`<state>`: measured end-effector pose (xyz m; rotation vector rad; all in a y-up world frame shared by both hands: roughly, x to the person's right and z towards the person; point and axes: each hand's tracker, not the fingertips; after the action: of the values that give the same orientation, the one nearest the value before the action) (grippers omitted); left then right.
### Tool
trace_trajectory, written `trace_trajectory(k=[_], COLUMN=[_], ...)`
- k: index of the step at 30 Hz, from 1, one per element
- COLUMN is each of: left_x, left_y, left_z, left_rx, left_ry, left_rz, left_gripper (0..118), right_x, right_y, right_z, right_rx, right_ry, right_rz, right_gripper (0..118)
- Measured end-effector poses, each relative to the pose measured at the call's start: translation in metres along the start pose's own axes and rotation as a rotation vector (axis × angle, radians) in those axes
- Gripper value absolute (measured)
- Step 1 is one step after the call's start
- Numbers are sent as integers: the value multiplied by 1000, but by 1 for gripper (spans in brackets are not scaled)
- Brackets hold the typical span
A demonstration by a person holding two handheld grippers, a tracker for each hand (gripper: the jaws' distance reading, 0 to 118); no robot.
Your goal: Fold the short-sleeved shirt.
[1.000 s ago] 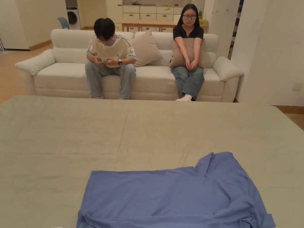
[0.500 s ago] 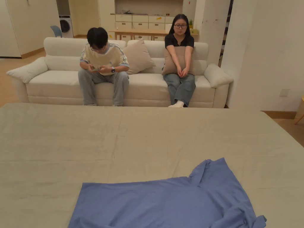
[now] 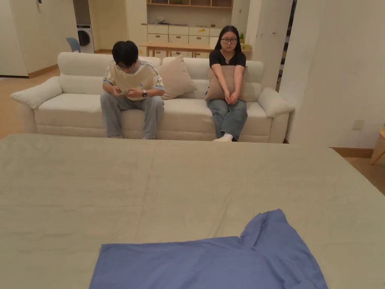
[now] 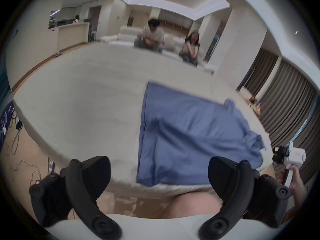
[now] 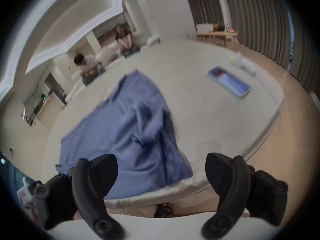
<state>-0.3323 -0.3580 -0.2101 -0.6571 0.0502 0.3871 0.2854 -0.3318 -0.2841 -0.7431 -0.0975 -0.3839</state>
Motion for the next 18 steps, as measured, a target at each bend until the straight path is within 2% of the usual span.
trace_trajectory(k=[2,3,6,7,9,10,11,12,13,14,18], left_x=[10,18,45,54,69,77,82,88,92,94,93], left_y=[24,38,69,75,83,86,88,90,94,98,102], left_z=[36,54,102,112,128,133,137,138,135,129,101], left_rx=[78,142,324,402,528,574,594,612,589,567,524], left_ry=[-50,-62,-9,9,33,32,21,15,25,41,49], left_rz=[11,-14,-124,-172,-241,-276,-289,-309,-292,-290,-298], left_gripper=[112,113,114,114,111,102,66,24,0,0,0], right_x=[-8,-18,-50,-61,-76,-81,-87,-93,-98,-97,-100], right_y=[-1,6,21,23,26,25,24,22,22,23,33], right_z=[37,59,117,131,149,153,158,161,161,159,150], right_rx=[136,220,446,512,591,636,680,713,724,719,662], right_ry=[65,92,94,72,90,70,51,36,28,33,111], right_rz=[26,74,254,300,376,396,418,440,460,458,386], right_gripper=[114,117,118,118,117,110,84,47,10,1,1])
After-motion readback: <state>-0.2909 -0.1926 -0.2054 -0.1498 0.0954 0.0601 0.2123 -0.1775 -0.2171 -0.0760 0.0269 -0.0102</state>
